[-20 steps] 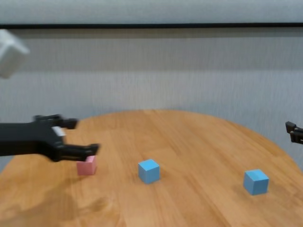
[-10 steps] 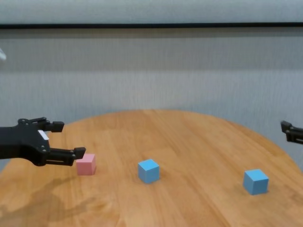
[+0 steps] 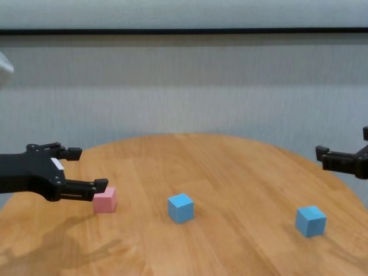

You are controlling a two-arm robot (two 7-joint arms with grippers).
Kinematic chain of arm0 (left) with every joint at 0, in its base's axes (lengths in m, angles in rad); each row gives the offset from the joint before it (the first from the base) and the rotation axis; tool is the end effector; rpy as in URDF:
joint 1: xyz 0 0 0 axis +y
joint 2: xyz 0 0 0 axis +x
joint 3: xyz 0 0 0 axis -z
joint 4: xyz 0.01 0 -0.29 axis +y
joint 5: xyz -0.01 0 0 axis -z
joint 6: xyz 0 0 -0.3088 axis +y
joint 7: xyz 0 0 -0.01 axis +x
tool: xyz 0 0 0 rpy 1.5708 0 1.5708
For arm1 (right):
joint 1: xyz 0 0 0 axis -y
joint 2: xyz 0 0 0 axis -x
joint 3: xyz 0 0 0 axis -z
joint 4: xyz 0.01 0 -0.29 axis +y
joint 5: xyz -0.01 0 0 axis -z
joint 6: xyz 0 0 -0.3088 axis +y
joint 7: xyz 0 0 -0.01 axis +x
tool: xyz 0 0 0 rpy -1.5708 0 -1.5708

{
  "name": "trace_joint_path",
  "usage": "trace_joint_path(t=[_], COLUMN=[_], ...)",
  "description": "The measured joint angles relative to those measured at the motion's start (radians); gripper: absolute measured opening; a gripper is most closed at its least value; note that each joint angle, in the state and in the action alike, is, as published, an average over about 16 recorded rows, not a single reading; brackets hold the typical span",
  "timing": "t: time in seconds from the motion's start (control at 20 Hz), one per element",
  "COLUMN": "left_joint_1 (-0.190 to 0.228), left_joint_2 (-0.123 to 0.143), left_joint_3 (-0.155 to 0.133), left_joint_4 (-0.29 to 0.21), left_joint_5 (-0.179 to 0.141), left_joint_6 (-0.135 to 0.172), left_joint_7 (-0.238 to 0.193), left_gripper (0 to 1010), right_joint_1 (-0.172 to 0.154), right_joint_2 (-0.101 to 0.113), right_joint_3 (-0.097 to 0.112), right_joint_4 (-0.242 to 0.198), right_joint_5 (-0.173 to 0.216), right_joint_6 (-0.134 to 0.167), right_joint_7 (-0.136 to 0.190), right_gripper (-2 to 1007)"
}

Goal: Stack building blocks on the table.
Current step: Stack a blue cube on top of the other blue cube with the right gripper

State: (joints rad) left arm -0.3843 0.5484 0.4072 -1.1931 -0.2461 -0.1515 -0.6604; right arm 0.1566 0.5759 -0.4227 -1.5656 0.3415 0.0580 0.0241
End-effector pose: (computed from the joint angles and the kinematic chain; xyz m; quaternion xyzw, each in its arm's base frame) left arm 0.4144 0.1144 -0.2821 0.1688 -0.0967 0.3485 0.9169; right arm 0.3470 -0.0513 -0.2762 -0.1290 -0.0600 -0.5565 0.8186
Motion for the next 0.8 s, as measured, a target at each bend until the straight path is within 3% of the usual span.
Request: trace_joint_path(t=[0.35,0.55,0.8], left_joint_1=[-0.002,-0.003,-0.003], left_joint_2=[-0.003,-0.005,-0.006], left_joint_3=[0.002,0.002,0.003], left_joint_4=[0.0,0.001,0.001], left_joint_5=[0.001,0.002,0.002], left_joint_6=[0.003,0.004,0.004], left_joint_7=[0.001,0.001,0.001], left_gripper=[1000,1000,1000], right_joint_1=[-0.017,-0.027,-0.039], right_joint_2=[-0.058,-0.093,-0.129], right_joint_3=[0.018,0.03,0.045], right_joint_4=[-0.047,-0.054,-0.054], right_joint_5=[0.033,0.049,0.069], right_joint_6=[0.141,0.195,0.24], right_joint_7=[-0.039,-0.057,-0.064], right_gripper=[1005,1005,1005])
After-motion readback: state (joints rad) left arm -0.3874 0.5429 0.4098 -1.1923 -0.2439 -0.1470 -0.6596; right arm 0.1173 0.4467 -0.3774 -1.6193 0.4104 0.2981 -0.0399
